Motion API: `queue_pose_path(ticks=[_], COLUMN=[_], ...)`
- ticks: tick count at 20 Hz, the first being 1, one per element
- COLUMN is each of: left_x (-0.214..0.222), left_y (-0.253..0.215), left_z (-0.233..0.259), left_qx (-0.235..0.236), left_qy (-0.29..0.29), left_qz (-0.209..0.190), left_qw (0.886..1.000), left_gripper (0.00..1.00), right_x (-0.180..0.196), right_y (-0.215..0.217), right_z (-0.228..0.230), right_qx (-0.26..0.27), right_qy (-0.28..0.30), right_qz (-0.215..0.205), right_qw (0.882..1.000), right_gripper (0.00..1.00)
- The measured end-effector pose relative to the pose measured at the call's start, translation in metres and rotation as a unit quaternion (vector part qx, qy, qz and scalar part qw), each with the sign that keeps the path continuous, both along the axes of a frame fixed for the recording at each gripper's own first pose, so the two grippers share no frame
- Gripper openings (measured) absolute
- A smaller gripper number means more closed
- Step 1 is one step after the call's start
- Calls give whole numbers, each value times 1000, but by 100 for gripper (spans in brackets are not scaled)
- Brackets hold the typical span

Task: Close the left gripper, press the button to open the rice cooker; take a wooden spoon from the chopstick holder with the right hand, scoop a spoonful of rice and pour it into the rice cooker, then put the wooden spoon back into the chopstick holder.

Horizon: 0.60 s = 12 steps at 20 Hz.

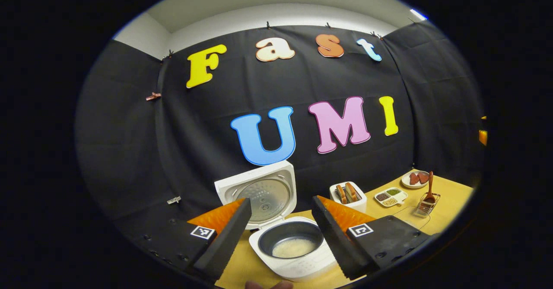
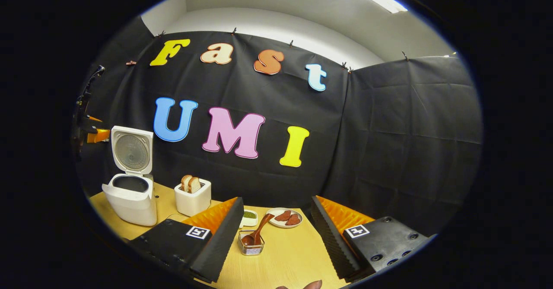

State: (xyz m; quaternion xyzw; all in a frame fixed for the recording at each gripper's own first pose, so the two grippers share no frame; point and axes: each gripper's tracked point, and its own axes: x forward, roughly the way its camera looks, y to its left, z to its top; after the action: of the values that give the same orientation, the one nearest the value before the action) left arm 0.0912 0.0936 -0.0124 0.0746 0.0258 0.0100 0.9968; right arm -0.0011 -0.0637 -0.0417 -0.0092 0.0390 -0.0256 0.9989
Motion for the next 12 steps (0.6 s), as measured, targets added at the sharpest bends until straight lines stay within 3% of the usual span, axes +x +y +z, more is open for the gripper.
queue_pose_path(ticks=[3,8,12], left_x=[-23,-46,-61], left_y=[-25,-43,-63], left_z=[1,1,6], left_qx=[-42,-70,-99], left_qy=[-15,-29,-48], left_qz=[4,32,30], left_qw=[999,997,993], left_gripper=[96,96,97], right_x=[7,20,35], right_y=[-1,-2,-1], right_z=[-9,-24,-38], right_qx=[4,8,11], right_qy=[9,17,26], right_qz=[17,45,68], right_qw=[1000,999,997], right_gripper=[97,98,98])
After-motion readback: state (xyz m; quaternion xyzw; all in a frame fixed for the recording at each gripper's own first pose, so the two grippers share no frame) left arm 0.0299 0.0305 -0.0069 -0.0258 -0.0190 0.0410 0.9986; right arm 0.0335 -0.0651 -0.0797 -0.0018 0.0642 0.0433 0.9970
